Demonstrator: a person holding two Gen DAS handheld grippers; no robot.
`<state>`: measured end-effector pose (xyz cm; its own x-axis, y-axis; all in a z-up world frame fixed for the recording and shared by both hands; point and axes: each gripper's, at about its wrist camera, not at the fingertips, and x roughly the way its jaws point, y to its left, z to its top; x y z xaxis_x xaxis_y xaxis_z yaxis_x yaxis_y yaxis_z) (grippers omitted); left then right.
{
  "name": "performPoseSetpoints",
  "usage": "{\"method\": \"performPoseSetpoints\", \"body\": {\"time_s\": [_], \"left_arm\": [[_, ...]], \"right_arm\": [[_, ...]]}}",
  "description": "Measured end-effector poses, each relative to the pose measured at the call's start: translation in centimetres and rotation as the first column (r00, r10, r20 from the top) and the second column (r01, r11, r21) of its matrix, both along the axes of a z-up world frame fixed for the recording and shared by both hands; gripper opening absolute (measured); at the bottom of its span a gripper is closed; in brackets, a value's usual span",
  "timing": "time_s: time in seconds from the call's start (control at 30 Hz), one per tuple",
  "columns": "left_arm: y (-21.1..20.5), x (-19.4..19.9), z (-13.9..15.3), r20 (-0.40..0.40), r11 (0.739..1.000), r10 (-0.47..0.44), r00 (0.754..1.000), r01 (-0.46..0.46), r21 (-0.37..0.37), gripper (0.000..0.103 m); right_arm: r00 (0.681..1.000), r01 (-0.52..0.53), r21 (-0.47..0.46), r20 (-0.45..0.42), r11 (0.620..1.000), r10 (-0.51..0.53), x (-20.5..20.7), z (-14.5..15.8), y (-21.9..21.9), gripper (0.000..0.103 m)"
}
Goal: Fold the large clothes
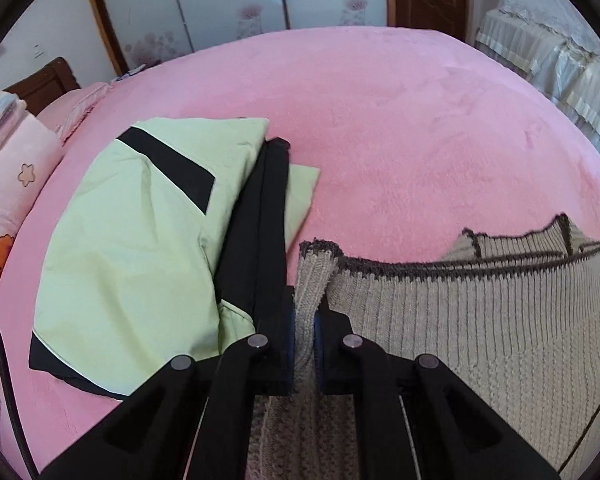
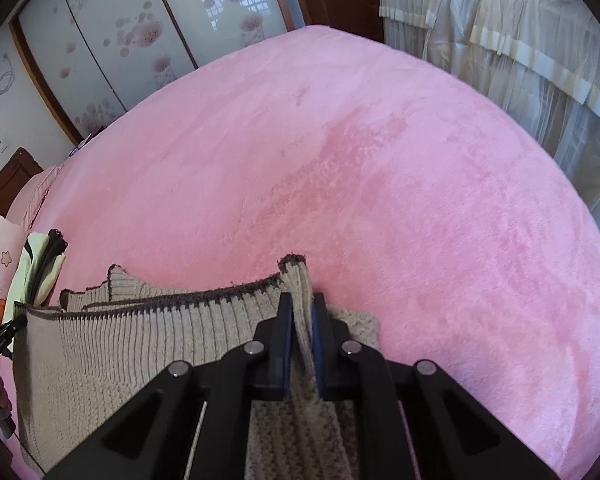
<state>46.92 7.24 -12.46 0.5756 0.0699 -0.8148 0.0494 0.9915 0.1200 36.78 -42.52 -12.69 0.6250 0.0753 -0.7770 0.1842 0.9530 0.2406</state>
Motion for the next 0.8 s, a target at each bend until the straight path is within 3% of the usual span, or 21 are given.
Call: {"method": "performPoseSetpoints", "body": {"time_s": [0.13, 0.27, 0.4, 0.6, 0.73, 0.8], "left_arm": [[0.2, 0.8, -0.3, 0.005, 1.000, 0.018, 1.000, -0.017, -0.005, 0.005], [1.0, 2.1, -3.5, -0.073, 0.998, 0.061, 0.996, -0.061, -0.005, 0.005], [-0.1, 1.4, -4.0, -0.048, 0.998, 0.045, 0.998, -0.043, 0.055, 0.009], [0.0, -2.3, 0.4, -0.069, 1.000, 0.017, 0.997, -0.017, -0.001, 0.015], [0.5, -8.1, 5.6, -0.094, 0.997, -0.032, 0.995, 0.026, -0.066, 0.016], [0.5, -11.4, 8.3, -0.106, 0.997, -0.063, 0.992, 0.057, -0.059, 0.016]], "right_arm": [[1.000, 0.021, -0.062, 0.023, 0.998, -0.020, 0.6, 1.0, 0.6, 0.007], [0.995, 0.037, -0.122, -0.083, 0.992, -0.048, 2.2, -1.6, 0.6, 0.007], [0.992, 0.034, -0.166, -0.111, 0.986, -0.053, 2.1, -1.8, 1.2, 0.009], [0.995, 0.007, -0.207, -0.101, 0.978, -0.028, -1.3, 1.7, 2.6, 0.013], [0.995, -0.049, -0.180, -0.099, 0.982, 0.032, -6.0, 4.9, 4.1, 0.013], [0.993, -0.075, -0.189, -0.102, 0.979, 0.056, -8.2, 6.3, 4.8, 0.013]]}}
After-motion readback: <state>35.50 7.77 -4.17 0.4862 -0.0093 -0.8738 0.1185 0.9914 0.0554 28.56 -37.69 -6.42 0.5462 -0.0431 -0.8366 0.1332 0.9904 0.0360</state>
